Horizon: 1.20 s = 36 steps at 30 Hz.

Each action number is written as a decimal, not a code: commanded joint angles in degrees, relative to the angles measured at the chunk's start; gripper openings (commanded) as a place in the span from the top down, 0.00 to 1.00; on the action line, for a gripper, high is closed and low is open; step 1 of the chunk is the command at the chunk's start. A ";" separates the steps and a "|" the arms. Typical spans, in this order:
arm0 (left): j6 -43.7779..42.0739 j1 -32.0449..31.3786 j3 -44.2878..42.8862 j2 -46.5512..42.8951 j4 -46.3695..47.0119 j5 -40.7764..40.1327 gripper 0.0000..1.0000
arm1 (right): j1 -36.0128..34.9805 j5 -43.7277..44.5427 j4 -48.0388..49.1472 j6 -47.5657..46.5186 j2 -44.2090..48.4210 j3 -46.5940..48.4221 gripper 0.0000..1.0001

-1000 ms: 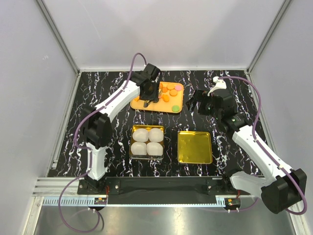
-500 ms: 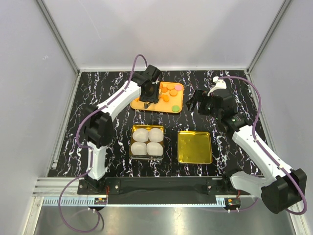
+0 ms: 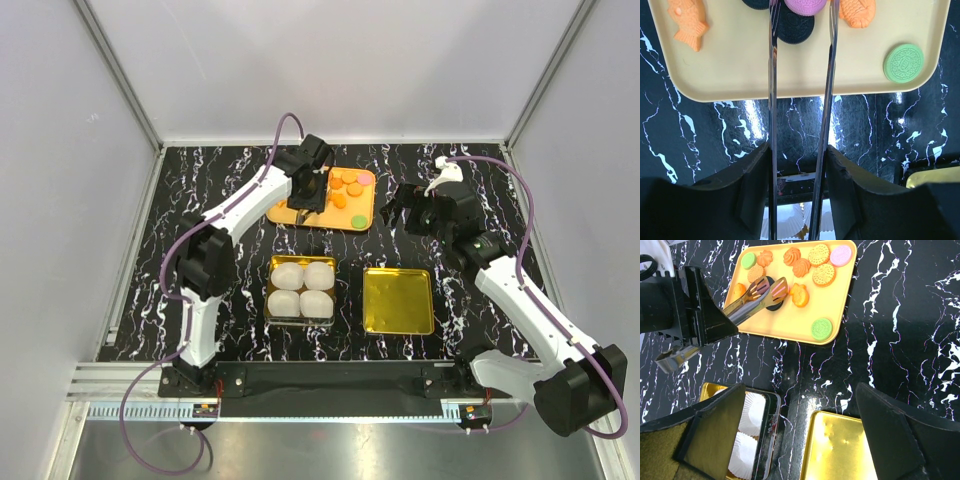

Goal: Pack the cookies

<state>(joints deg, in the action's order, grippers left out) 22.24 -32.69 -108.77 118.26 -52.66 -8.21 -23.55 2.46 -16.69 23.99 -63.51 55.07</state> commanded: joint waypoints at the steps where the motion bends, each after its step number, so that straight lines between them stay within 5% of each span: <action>1: -1.06 -0.62 -2.94 1.18 1.34 -1.02 0.50 | 0.26 0.88 0.17 -0.87 0.84 0.13 0.00; 25: -1.94 -0.71 -3.82 -2.68 -0.16 -3.31 0.60 | 0.26 0.97 0.34 -0.87 0.58 0.13 0.00; 36: -1.32 -0.89 3.29 -8.30 1.16 -3.39 0.60 | 0.26 1.23 0.25 -0.87 0.40 0.04 0.00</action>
<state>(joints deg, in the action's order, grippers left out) 21.19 -33.19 -107.63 114.89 -53.21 -10.02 -23.55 2.48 -16.69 23.94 -63.51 55.05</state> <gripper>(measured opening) 0.403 0.994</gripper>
